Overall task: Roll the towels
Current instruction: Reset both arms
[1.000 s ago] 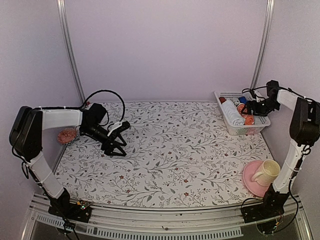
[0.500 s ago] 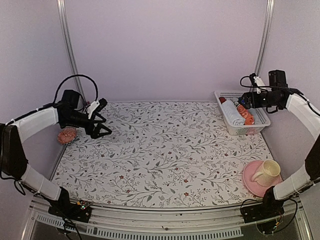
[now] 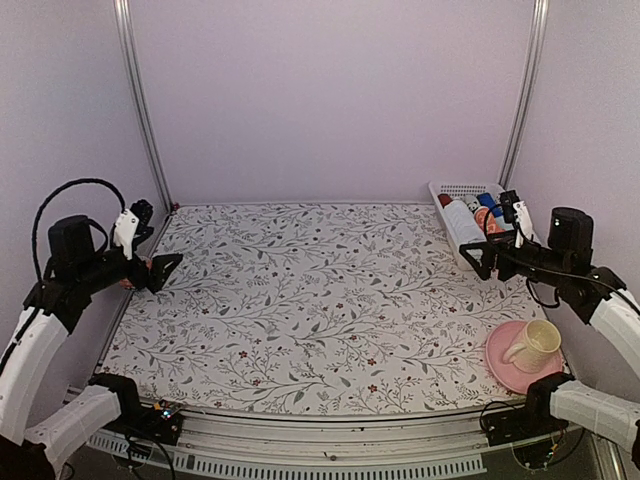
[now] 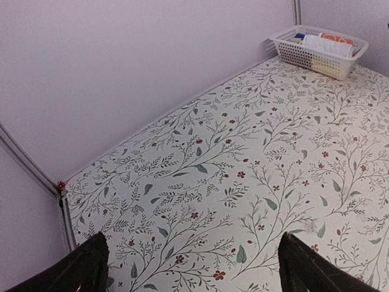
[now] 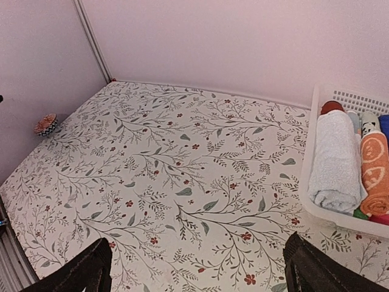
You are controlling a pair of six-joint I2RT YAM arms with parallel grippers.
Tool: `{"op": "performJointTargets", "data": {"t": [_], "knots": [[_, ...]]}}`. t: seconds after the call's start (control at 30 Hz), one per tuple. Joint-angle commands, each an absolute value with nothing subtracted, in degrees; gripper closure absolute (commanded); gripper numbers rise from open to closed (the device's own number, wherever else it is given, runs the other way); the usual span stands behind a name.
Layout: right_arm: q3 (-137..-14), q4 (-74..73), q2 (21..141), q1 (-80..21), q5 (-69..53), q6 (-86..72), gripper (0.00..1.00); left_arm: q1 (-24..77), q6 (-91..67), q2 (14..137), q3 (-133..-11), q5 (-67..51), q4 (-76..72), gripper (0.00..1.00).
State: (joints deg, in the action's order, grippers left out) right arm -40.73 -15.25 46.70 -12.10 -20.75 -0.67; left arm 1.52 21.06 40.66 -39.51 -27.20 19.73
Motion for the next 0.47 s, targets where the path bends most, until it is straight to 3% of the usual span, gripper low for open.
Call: {"op": "performJointTargets", "data": {"t": [0.0, 0.13, 0.43], "knots": [[-35.9, -11.0, 43.0, -14.2, -26.5, -5.0, 0.01, -0.1, 18.9, 32.5, -34.3, -21.4, 20.8, 0.03], [-35.2, -11.4, 39.5, -18.8, -22.6, -5.0, 0.01, -3.5, 19.4, 29.9, -34.1, -24.4, 21.9, 0.03], [-33.4, -10.6, 35.3, -19.1, -22.7, -2.2, 0.01, -5.3, 20.6, 31.1, -33.1, -28.3, 22.6, 0.03]]}}
